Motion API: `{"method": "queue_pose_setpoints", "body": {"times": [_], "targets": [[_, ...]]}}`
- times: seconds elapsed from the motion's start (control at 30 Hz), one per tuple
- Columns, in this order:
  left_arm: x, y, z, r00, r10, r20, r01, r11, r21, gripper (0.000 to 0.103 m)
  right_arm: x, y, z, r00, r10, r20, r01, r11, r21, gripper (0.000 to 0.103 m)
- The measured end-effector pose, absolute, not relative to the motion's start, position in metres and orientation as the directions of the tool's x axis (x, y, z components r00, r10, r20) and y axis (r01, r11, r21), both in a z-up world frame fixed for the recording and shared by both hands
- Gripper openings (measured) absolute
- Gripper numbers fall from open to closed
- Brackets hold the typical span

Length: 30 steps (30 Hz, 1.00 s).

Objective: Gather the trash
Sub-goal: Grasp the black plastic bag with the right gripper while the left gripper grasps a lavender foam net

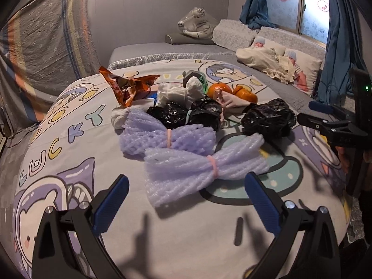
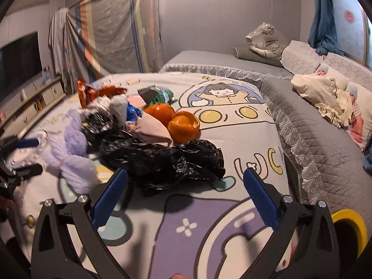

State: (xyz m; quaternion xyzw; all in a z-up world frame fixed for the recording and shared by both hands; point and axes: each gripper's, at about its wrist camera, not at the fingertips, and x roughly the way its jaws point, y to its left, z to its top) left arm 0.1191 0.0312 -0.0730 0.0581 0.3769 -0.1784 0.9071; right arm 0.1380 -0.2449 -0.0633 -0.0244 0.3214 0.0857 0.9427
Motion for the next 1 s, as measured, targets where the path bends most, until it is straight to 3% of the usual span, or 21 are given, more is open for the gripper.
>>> {"method": "queue_pose_setpoints", "body": {"times": [0.23,0.67,0.87,1.0], "targets": [[0.152,0.039,-0.093,0.535,-0.343,-0.772,0.399,0.908,-0.126,0.096,0.16,-0.243,-0.071,0.74,0.111,-0.663,-0.187,0.981,-0.045,0.096],[0.176,0.022,-0.112,0.458,-0.422,-0.783,0.435,0.874,-0.217,0.092,0.203,-0.234,-0.083,0.693,0.147,-0.705,-0.237,0.971,-0.031,0.096],[0.175,0.013,-0.11,0.463,-0.427,-0.777,0.437,0.872,-0.219,0.075,0.216,-0.23,-0.094,0.64,0.208,-0.74,-0.264,0.964,0.042,0.096],[0.169,0.004,-0.11,0.476,-0.418,-0.774,0.45,0.872,-0.194,0.06,0.213,-0.22,-0.097,0.644,0.191,-0.741,-0.272,0.962,0.013,0.095]]}}
